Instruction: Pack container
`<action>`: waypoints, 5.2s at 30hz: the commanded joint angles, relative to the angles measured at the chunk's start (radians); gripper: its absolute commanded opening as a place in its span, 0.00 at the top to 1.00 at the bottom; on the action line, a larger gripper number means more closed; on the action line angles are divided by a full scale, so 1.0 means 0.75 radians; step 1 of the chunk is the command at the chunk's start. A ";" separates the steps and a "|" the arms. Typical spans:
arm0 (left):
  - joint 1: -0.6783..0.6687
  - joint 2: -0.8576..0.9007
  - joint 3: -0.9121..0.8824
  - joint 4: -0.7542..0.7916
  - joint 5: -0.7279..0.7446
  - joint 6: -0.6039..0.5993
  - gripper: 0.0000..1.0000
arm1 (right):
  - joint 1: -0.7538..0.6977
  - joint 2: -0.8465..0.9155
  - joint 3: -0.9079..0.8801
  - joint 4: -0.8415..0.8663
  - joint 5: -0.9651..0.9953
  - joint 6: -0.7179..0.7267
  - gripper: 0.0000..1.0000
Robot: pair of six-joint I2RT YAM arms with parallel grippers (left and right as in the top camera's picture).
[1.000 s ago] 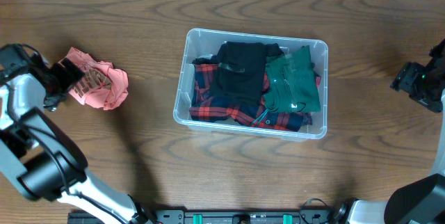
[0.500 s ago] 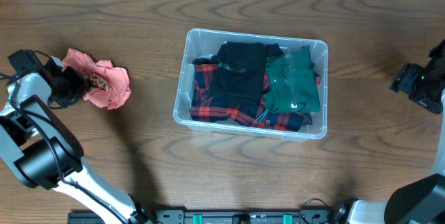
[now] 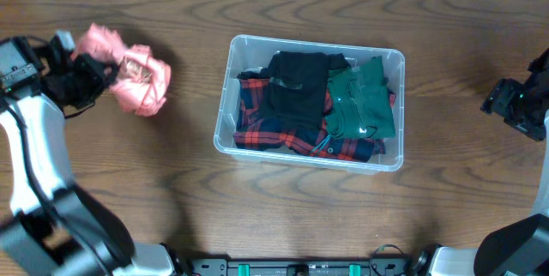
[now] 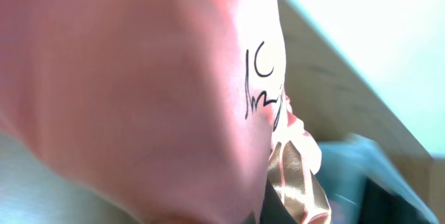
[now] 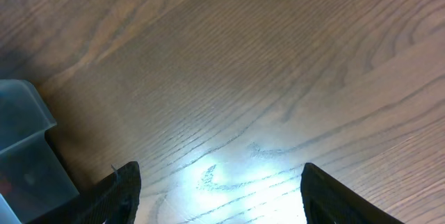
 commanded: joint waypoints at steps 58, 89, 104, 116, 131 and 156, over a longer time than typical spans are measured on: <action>-0.751 0.145 0.266 -0.380 -0.812 0.174 0.02 | 0.010 -0.008 -0.003 -0.017 -0.024 -0.016 0.33; -0.739 0.323 0.266 -0.979 -0.698 0.035 0.02 | 0.013 -0.008 -0.033 0.025 -0.029 -0.015 0.55; -0.489 0.323 0.266 -0.878 -0.697 0.006 0.02 | 0.267 0.002 -0.456 0.546 -0.522 -0.160 0.90; -0.477 0.323 0.266 -0.878 -0.698 0.007 0.02 | 0.406 0.004 -0.462 0.665 -0.585 -0.227 0.84; -0.475 0.320 0.266 -0.715 -1.084 0.041 0.02 | 0.367 -0.006 -0.423 0.860 -0.235 -0.284 0.01; -0.486 -1.199 -0.489 -0.378 -0.905 0.087 0.02 | 0.365 -1.268 -0.875 0.602 -0.071 -0.187 0.01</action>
